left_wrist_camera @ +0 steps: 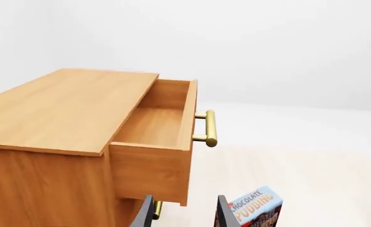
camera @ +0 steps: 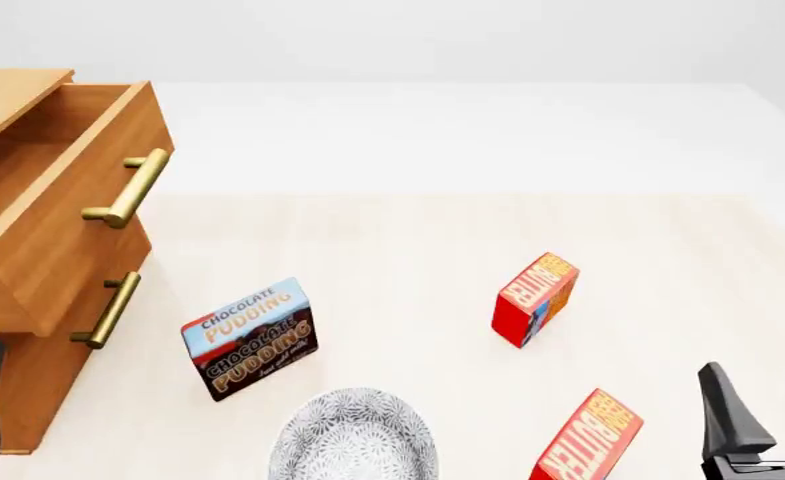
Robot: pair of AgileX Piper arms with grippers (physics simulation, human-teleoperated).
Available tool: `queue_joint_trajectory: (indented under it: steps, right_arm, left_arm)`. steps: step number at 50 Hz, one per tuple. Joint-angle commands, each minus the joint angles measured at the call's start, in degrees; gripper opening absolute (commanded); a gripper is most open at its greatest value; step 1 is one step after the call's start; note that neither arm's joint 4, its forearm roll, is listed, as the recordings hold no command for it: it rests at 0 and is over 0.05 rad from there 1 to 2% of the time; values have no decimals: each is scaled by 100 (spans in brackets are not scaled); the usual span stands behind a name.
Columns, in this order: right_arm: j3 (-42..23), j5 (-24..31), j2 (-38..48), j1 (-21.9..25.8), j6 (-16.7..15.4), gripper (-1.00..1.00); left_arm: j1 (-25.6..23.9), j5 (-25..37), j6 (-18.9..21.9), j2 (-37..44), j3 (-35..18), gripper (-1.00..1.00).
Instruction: Put the butter at the front in the top drawer of the cabinet and close it.
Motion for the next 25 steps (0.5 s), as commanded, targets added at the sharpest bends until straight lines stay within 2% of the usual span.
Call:
queue_joint_trajectory:
  steps: [1, 8, 19, 25]
  right_arm:
    - [13, 7, -18, 4, 6, 100]
    - [13, 7, -15, 3, 5, 100]
    - [13, 7, -15, 4, 6, 100]
    - [13, 7, -15, 5, 3, 100]
  left_arm:
    - [-27, 1258, -68, 198, -1277, 100]
    - [-56, 1576, -49, 806, -1962, 100]
    - [-330, 1962, -131, 1721, -2635, 100]
    - [-383, 2352, -122, 2123, -3260, 100]
